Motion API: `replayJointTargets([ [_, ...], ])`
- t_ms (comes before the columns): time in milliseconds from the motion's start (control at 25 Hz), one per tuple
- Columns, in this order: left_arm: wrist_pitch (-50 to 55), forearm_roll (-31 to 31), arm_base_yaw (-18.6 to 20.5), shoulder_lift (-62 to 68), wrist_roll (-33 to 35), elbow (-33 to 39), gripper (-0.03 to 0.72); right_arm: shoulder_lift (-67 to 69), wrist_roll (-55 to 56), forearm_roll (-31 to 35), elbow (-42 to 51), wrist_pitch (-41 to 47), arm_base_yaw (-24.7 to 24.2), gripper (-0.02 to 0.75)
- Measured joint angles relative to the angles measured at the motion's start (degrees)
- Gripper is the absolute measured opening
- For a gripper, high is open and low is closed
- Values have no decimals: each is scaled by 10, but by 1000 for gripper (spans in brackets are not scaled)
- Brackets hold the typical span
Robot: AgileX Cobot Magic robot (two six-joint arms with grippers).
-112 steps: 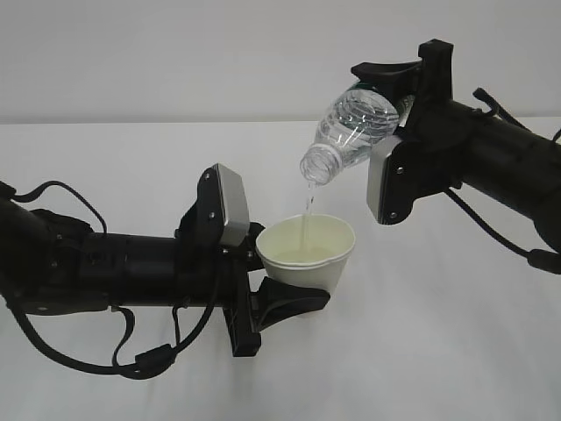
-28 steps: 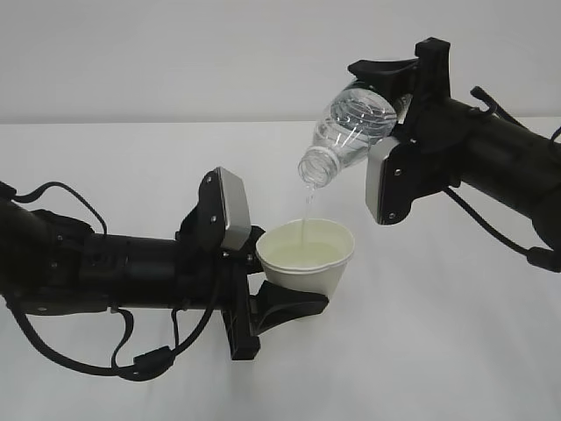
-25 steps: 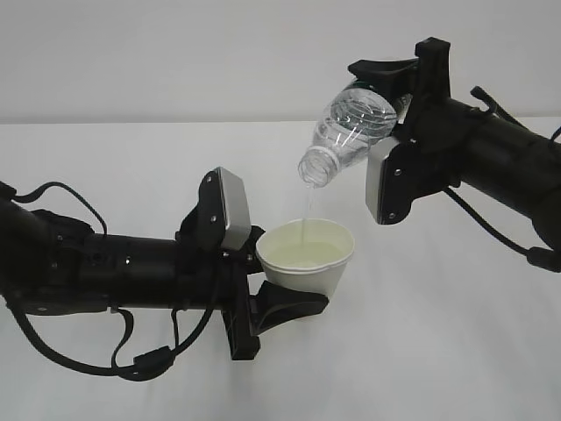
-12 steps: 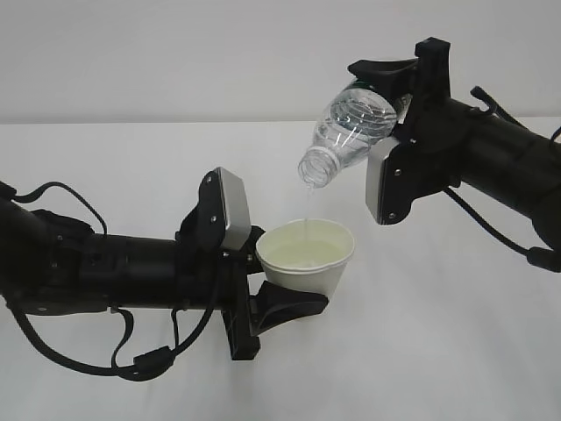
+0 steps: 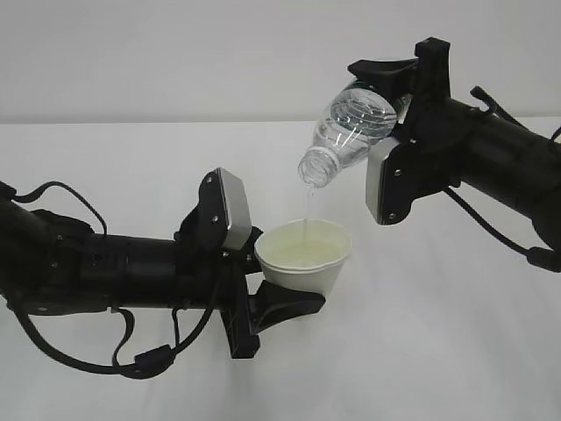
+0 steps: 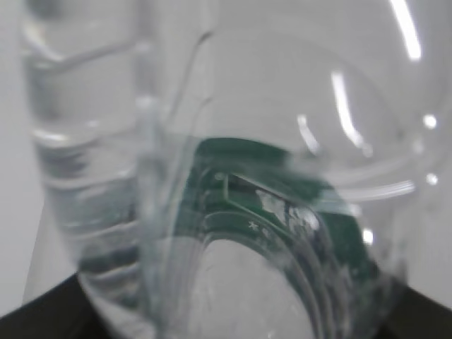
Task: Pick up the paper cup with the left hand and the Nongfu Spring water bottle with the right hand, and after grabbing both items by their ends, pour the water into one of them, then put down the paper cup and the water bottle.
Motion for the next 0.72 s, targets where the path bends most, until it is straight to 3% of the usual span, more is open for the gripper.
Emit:
replayJointTargets([
  [720,2,-7,0,0,0,0,388,0,-2,0,0,0,0,470],
])
